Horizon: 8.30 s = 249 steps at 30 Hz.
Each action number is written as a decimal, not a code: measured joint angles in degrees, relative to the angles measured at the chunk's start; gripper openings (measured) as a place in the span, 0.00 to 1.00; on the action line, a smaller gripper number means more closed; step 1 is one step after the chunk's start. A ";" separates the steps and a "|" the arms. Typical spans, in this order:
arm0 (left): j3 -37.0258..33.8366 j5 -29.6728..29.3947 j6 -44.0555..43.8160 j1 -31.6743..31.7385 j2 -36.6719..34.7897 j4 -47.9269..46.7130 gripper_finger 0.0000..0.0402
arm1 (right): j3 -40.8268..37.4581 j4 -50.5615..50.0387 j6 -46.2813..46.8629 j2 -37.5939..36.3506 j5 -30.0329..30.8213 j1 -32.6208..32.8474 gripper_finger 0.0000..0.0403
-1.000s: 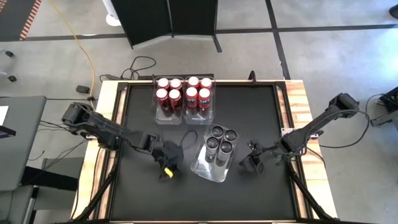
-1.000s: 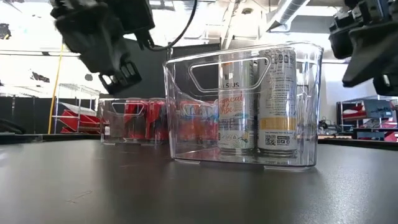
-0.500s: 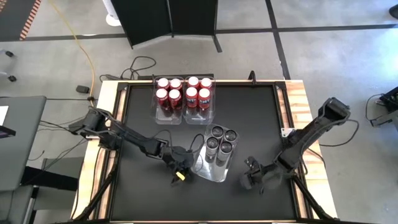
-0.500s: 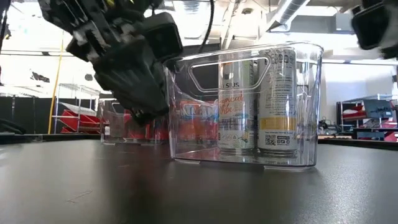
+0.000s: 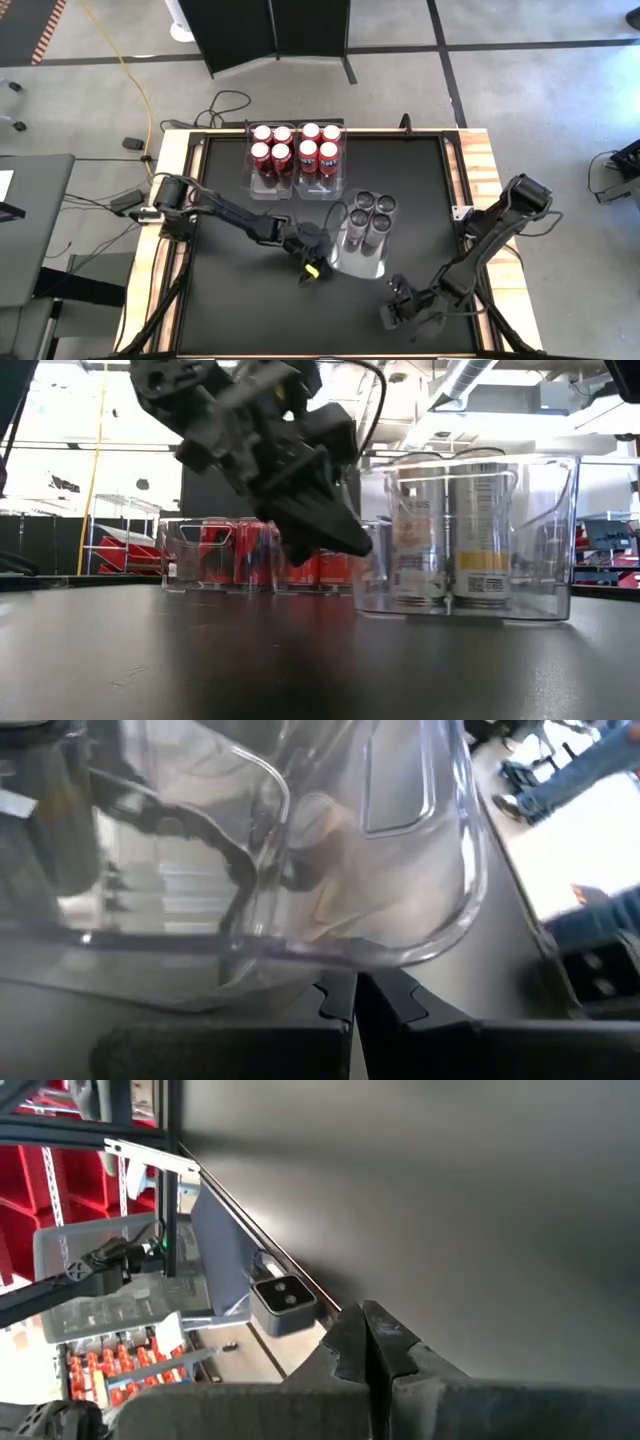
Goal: Sort soda cans
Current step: Move the bottom transparent bin to the top right of the table
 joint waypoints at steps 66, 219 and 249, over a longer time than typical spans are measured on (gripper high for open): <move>5.48 -5.22 -2.55 4.65 1.23 2.19 0.00 | -20.70 -32.06 -20.71 -34.49 7.43 -35.17 0.01; 5.52 -20.08 -3.46 11.34 -25.30 -38.48 0.00 | -32.98 -6.36 -33.73 -63.32 5.96 -34.64 0.00; 5.52 -25.50 -5.80 10.32 -28.50 -42.44 0.00 | -33.09 8.99 -33.24 -22.83 6.40 -34.96 0.00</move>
